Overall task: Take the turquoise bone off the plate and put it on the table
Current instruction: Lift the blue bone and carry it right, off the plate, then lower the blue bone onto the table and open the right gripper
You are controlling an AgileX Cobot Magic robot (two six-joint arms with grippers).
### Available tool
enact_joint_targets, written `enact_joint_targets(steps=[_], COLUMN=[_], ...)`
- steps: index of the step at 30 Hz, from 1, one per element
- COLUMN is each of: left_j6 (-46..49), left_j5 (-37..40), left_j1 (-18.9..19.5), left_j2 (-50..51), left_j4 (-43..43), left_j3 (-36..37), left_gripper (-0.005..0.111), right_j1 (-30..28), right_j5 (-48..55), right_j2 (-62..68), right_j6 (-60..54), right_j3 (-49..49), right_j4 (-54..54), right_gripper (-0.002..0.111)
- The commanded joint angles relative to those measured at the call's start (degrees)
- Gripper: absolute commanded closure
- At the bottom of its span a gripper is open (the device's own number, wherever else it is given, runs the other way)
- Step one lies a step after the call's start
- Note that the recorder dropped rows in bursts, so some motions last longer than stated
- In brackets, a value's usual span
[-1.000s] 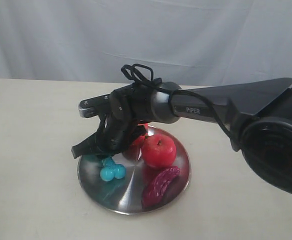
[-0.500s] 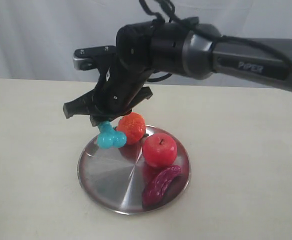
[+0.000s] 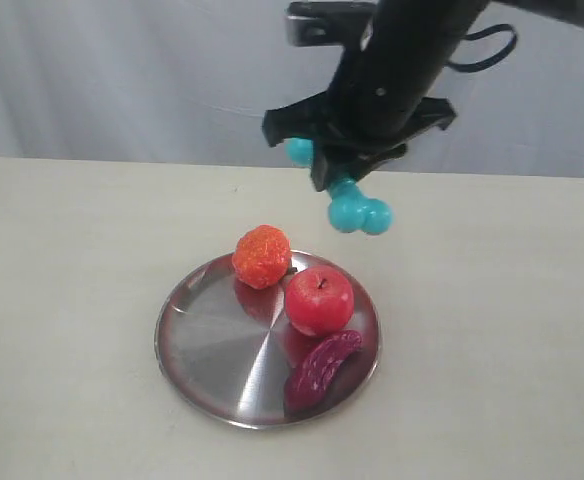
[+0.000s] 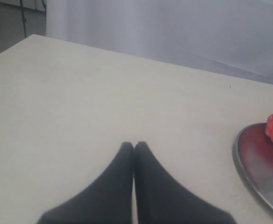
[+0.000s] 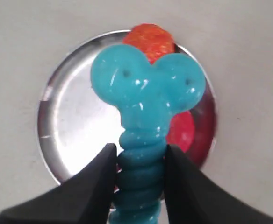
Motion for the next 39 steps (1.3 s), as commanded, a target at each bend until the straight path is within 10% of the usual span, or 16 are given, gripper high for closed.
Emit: enact_joint_targets(steps=[1,8,14,39], left_j6=[-0.11,-0.11,-0.11,-0.11], left_j5=[-0.31,-0.31,-0.31,-0.31], left_j1=[0.26,0.26,0.26,0.26], left_j2=[-0.07,-0.07,-0.07,-0.07], left_j4=[0.36,0.36,0.36,0.36], left_j3=[0.15,0.15,0.15,0.15], left_gripper=[0.107,0.107,0.107,0.107], right_j1=[-6.62,-15.68,-17.12,-17.01], right_j5=[2.48,-5.95,-34.02,-38.52], right_j2=[-5.16,-9.25,-5.98,7.91], right_j6=[-0.74,-3.27,1.59,0.87], right_j3=[2.57,18.61,36.33,36.11], right_j4=[-1.71,-1.71,-1.6,-4.26], right_gripper=[0.109,0.109,0.109,0.109])
